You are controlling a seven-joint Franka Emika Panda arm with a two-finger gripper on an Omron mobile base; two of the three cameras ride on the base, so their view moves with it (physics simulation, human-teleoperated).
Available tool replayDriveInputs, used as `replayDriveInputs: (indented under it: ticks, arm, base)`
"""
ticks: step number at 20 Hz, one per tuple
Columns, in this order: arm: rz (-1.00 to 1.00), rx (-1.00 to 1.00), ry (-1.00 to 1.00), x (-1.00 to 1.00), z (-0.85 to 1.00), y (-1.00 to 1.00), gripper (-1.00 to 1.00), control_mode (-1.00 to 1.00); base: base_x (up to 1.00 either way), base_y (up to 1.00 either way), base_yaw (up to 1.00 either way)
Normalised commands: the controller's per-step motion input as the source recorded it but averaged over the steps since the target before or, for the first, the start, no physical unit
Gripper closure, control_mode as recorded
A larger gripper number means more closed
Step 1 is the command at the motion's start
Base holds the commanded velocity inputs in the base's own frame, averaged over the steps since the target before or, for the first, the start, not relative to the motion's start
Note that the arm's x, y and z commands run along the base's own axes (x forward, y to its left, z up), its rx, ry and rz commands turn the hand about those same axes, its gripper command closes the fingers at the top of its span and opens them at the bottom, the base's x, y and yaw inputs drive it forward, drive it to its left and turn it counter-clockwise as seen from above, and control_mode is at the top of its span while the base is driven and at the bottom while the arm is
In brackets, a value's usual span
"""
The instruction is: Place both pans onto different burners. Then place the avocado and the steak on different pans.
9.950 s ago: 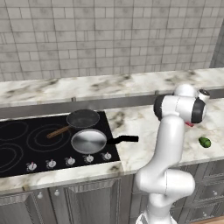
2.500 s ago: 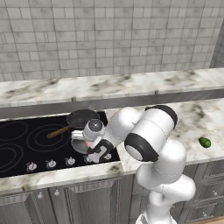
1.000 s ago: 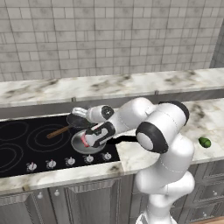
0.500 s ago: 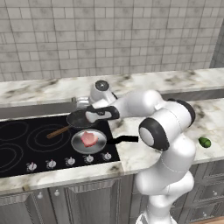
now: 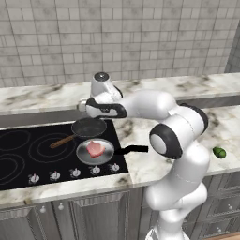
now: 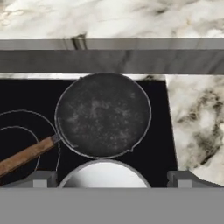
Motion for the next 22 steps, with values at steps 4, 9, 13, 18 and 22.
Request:
replayDriveInputs:
  ticks: [4,9,13,18,22]
  arm:
    - [0.12,0.0,0.02,-0.34,0.08,-0.35,-1.0,-1.0]
    - [0.11,0.0,0.0,-0.46,0.02,-0.41,-1.0,-1.0]
    - [0.13,0.0,0.0,-0.62,0.0,-0.43,-1.0,-1.0]
    - [0.11,0.0,-0.01,-0.6,0.0,-0.45,-1.0,-1.0]
    - [0.09,-0.08,-0.07,-0.55,0.0,-0.4,-1.0,-1.0]
  base:
    - [0.0,0.0,0.0]
    - [0.0,0.0,0.0]
    - [0.0,0.0,0.0]
    - [0.0,0.0,0.0]
    - [0.0,0.0,0.0]
